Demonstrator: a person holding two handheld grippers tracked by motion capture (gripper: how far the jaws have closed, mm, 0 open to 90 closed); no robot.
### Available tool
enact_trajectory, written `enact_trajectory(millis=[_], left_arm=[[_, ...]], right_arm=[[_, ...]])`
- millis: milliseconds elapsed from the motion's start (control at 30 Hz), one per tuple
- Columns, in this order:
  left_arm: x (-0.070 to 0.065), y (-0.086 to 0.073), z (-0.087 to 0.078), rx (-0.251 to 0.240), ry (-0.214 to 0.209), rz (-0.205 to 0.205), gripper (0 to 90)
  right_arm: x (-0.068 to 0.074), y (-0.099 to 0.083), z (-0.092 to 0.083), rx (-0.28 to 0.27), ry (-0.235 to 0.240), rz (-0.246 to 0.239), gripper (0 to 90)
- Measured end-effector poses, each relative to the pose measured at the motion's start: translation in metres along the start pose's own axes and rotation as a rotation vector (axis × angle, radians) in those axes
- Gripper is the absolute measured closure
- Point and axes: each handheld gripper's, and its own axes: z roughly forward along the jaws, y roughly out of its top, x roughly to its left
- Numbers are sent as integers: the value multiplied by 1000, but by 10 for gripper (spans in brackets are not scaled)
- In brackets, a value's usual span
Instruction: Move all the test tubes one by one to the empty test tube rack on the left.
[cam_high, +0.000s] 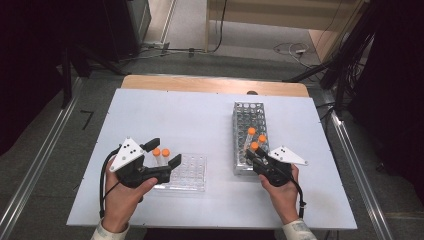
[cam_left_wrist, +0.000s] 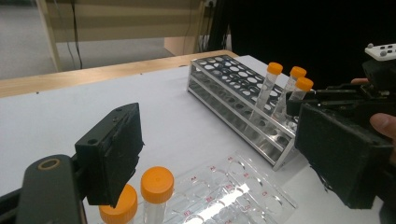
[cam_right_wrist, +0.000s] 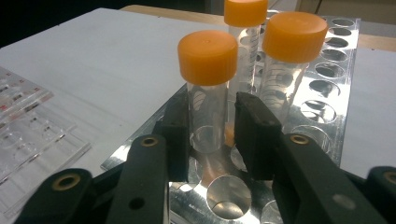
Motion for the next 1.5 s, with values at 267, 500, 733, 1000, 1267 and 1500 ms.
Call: enact_trajectory(millis=[267,500,733,1000,1267,1500], left_arm=[[0,-1,1,7,1,3,158],[-1,-1,1,9,0,7,155],[-2,-1,1,11,-3,9,154],[-4,0,1,12,-8,10,154],[-7,2,-3,-2,-16,17,155],[-14,4,-6,-8,-40,34,156]], right_arm=[[1,3,0,4,-5,-17,714],[0,11,-8,-29,0,-9,715],[0,21,-21,-70,6,-2,715],[3,32,-38,-130,16,-8,715],[15,38,-51,-131,50,-31,716],[34,33,-52,-98,102,-75,716]])
